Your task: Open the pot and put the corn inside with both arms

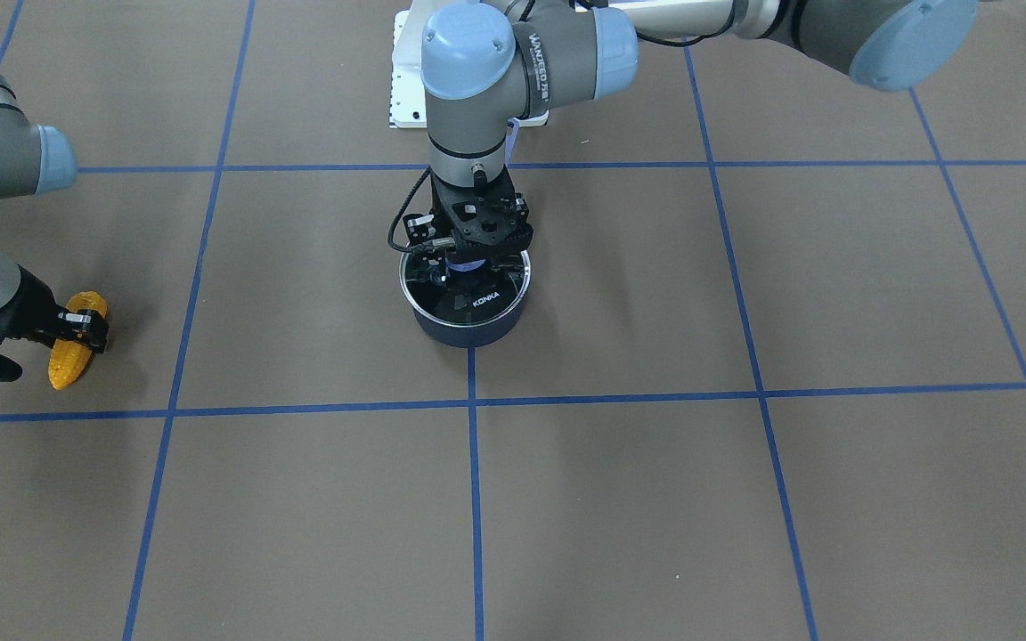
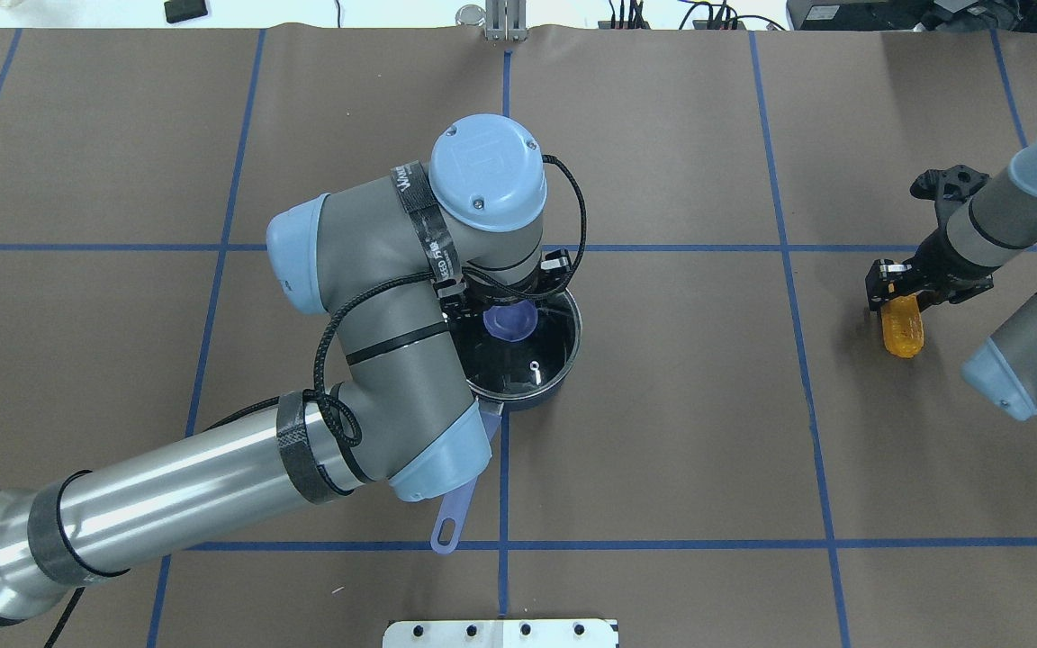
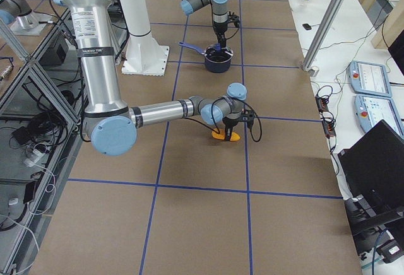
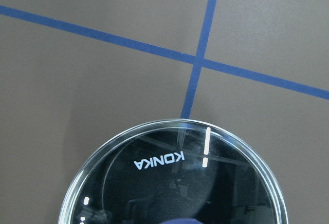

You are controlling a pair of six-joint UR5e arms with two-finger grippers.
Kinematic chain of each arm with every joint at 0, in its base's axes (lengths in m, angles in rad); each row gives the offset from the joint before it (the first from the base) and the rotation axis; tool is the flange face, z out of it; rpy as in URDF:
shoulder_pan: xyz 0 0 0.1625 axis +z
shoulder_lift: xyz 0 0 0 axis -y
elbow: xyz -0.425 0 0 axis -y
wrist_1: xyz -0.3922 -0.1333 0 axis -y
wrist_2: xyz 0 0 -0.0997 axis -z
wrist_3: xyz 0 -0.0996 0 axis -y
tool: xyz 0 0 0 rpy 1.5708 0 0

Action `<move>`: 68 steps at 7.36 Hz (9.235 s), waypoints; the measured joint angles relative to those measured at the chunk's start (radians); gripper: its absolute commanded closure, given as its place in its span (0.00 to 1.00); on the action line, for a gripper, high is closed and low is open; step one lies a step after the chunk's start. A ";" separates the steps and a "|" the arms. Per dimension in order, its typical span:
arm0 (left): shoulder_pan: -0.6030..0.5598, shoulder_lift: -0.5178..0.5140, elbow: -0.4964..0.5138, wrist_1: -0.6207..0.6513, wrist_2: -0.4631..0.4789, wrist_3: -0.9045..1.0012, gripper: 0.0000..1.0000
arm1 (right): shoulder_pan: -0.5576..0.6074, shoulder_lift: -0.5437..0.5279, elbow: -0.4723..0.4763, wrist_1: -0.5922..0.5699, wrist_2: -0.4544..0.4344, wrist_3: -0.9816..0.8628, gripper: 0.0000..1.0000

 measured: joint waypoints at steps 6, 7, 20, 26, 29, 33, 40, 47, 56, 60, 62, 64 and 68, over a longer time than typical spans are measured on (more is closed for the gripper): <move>0.000 -0.001 -0.011 0.005 -0.002 0.001 0.41 | 0.001 0.004 -0.001 0.000 0.003 -0.001 0.61; -0.001 0.001 -0.020 0.009 -0.003 0.005 0.41 | 0.004 0.006 0.001 0.000 0.007 -0.001 0.61; -0.182 0.554 -0.478 -0.020 -0.021 0.445 0.41 | 0.007 0.320 0.286 -0.483 0.078 0.299 0.60; -0.333 0.830 -0.400 -0.311 -0.112 0.716 0.45 | -0.157 0.535 0.287 -0.615 -0.050 0.522 0.60; -0.429 0.907 -0.231 -0.549 -0.214 0.843 0.45 | -0.281 0.590 0.284 -0.641 -0.160 0.602 0.61; -0.467 0.985 -0.210 -0.578 -0.281 0.912 0.43 | -0.394 0.629 0.277 -0.681 -0.253 0.638 0.61; -0.459 1.002 -0.192 -0.573 -0.276 0.956 0.23 | -0.449 0.634 0.258 -0.680 -0.305 0.654 0.61; -0.478 1.009 -0.231 -0.570 -0.325 0.948 0.02 | -0.453 0.649 0.241 -0.674 -0.312 0.660 0.61; -0.706 1.057 -0.488 -0.284 -0.515 1.138 0.02 | -0.454 0.736 -0.028 -0.487 -0.360 0.668 0.00; -0.711 1.059 -0.501 -0.263 -0.517 1.148 0.02 | -0.418 0.735 -0.022 -0.466 -0.383 0.635 0.00; -0.739 1.053 -0.488 -0.229 -0.516 1.212 0.02 | -0.330 0.711 0.029 -0.467 -0.324 0.554 0.00; -0.811 0.997 -0.466 -0.101 -0.516 1.350 0.02 | -0.183 0.610 0.115 -0.467 -0.213 0.374 0.00; -0.940 0.850 -0.301 0.010 -0.558 1.536 0.02 | 0.138 0.378 0.163 -0.461 -0.003 -0.153 0.00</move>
